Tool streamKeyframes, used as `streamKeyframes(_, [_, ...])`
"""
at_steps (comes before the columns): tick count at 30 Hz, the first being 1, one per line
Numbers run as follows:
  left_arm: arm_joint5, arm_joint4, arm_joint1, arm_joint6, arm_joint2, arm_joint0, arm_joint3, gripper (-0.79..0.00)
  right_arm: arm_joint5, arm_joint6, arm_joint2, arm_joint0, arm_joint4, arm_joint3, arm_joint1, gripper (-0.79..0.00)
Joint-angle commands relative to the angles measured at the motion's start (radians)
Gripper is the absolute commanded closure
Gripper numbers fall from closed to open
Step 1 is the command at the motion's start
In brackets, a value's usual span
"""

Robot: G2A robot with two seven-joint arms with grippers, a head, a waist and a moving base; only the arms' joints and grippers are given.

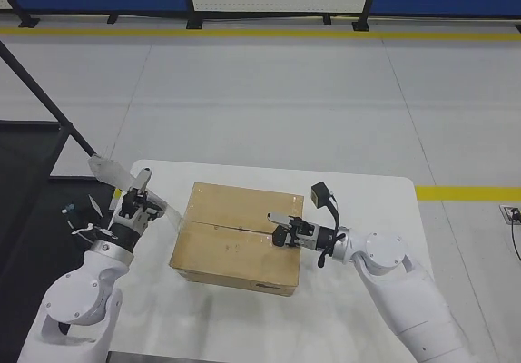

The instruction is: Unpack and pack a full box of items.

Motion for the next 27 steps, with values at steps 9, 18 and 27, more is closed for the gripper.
streamKeyframes(9, [-0.002,0.094,0.005,-0.080,0.032,-0.026,-0.023,-0.785,0.000,0.000,0.000,0.000,0.000,0.000,0.000,-0.785])
streamKeyframes(18, [-0.015,0.187,0.005,-0.103,0.076,-0.041,-0.033,-0.785,0.000,0.000,0.000,0.000,0.000,0.000,0.000,-0.785])
streamKeyframes(27, [-0.025,0.255,0.003,-0.120,0.121,-0.058,-0.025,-0.785,0.000,0.000,0.000,0.000,0.000,0.000,0.000,-0.785])
